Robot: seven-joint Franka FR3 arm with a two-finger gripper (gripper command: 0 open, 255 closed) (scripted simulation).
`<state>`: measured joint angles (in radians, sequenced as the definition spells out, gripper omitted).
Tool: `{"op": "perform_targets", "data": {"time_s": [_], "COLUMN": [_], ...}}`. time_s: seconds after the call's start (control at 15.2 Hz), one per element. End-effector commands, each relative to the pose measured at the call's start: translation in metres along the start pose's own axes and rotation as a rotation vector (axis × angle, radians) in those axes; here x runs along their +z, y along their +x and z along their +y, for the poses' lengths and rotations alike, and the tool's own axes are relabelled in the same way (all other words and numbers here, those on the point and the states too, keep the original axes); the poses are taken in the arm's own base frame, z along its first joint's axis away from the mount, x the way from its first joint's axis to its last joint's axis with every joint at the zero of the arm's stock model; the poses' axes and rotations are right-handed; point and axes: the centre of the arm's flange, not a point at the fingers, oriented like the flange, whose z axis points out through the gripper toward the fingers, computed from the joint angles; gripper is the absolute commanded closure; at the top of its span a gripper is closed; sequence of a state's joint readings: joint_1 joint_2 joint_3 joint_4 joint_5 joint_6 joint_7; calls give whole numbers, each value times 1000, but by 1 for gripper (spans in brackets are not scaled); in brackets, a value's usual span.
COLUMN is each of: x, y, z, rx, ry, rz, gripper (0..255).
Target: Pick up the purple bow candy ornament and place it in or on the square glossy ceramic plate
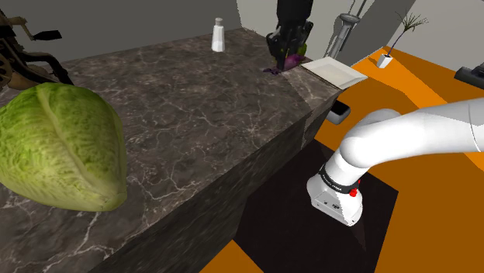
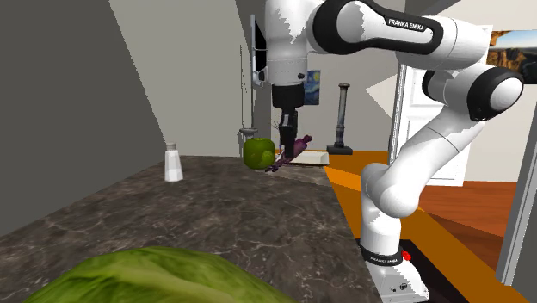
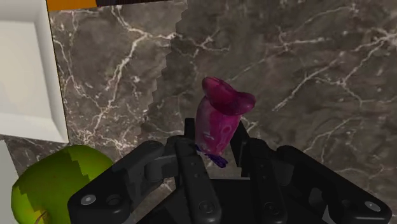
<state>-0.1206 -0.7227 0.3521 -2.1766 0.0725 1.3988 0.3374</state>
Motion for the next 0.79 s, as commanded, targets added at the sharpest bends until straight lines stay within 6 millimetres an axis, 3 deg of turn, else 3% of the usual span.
{"op": "perform_targets", "data": {"time_s": [0.0, 0.73], "x": [2, 25], "y": [-2, -10], "z": [20, 163], "rx": [0, 0], "ry": [0, 0], "rz": [0, 0], "gripper": [255, 255]}}
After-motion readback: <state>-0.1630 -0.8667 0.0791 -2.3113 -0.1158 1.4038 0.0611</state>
